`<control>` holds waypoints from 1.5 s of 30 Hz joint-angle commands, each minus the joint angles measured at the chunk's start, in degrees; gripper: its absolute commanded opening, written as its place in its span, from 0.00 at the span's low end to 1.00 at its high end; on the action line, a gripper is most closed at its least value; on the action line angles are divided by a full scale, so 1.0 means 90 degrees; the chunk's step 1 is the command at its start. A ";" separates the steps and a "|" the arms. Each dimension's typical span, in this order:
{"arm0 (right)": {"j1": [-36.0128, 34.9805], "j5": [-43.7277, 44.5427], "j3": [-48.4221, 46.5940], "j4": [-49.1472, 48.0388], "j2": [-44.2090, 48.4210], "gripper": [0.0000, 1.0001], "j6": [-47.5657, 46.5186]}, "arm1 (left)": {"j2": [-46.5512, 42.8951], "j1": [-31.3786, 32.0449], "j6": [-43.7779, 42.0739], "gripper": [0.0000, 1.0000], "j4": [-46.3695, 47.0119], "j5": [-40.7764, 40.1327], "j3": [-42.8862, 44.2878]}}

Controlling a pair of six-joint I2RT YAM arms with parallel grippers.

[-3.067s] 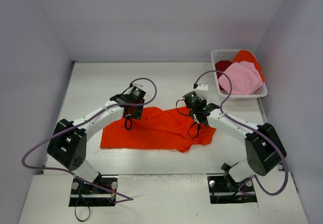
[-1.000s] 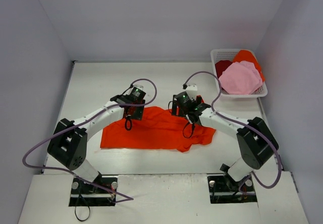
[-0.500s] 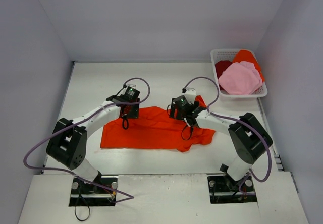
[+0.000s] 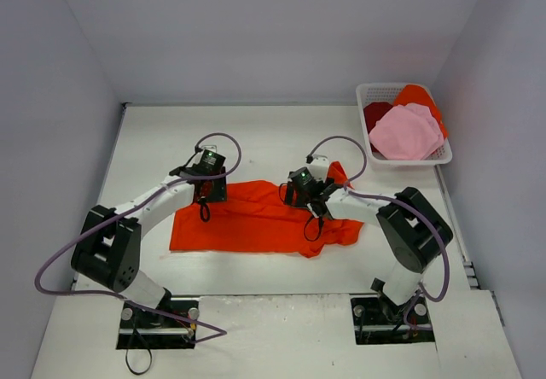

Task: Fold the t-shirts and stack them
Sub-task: Fold the tshirt

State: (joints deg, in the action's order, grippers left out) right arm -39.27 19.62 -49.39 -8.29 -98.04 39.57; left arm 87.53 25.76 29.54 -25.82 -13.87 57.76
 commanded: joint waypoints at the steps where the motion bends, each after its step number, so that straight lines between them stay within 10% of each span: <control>1: -0.0080 0.0223 0.0028 -0.0162 0.0044 0.80 0.0173 | -0.0243 -0.0108 0.0175 0.61 0.0574 0.0095 -0.0040; 45: -0.0207 0.0291 0.0360 -0.0153 -0.0064 0.81 0.0203 | 0.0148 -0.0430 0.0389 0.47 0.1375 0.0838 -0.0236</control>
State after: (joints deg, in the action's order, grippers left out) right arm -40.93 23.53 -47.24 -11.86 -98.15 39.64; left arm 92.82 21.98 30.92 -15.55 -6.92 55.51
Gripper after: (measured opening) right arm 0.805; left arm 0.481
